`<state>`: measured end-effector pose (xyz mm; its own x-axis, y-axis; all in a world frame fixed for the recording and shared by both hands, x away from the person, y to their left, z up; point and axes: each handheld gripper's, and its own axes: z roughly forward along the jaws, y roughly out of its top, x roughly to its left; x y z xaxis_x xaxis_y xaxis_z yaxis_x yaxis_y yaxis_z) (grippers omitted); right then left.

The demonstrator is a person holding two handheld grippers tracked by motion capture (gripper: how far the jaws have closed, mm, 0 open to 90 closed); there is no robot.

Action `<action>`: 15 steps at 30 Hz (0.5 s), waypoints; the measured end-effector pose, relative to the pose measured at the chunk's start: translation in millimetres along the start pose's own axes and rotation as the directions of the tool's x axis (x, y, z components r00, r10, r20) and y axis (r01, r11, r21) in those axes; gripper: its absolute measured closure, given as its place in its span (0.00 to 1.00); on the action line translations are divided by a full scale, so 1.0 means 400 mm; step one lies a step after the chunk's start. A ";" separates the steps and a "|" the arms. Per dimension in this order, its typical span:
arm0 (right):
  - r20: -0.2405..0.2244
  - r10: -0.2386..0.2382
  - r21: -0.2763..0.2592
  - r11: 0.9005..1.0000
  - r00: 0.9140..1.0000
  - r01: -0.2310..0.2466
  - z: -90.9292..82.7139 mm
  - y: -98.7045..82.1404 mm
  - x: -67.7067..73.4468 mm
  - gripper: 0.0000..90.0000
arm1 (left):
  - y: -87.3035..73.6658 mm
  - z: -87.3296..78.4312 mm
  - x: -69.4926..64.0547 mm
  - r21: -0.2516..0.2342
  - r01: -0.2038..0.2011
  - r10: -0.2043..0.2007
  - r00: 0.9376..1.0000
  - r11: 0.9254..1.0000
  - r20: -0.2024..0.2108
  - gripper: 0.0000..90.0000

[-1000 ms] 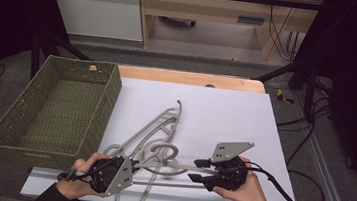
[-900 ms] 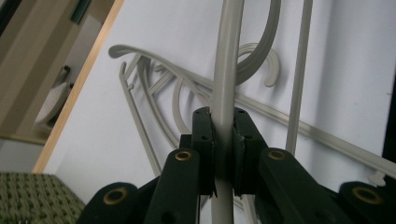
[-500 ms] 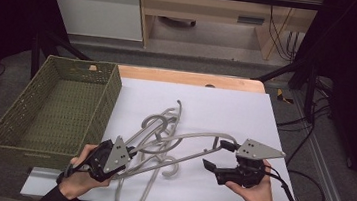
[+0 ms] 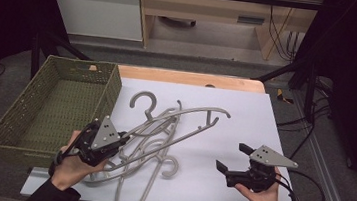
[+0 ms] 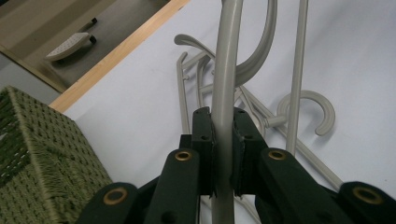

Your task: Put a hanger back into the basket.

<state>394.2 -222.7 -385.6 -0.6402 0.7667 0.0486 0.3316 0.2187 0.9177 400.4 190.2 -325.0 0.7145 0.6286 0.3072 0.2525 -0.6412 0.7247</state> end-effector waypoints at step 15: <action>0.037 0.031 -0.008 0.999 0.999 -0.031 -0.005 -0.014 -0.019 0.05 | 0.046 -0.093 0.143 0.002 0.018 -0.018 0.998 1.000 -0.058 0.91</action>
<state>396.0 -231.0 -390.4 -0.6034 0.7950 0.0625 0.3454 0.1899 0.9191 421.5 230.7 -271.1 0.6709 0.6646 0.3290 0.2670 -0.6303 0.7290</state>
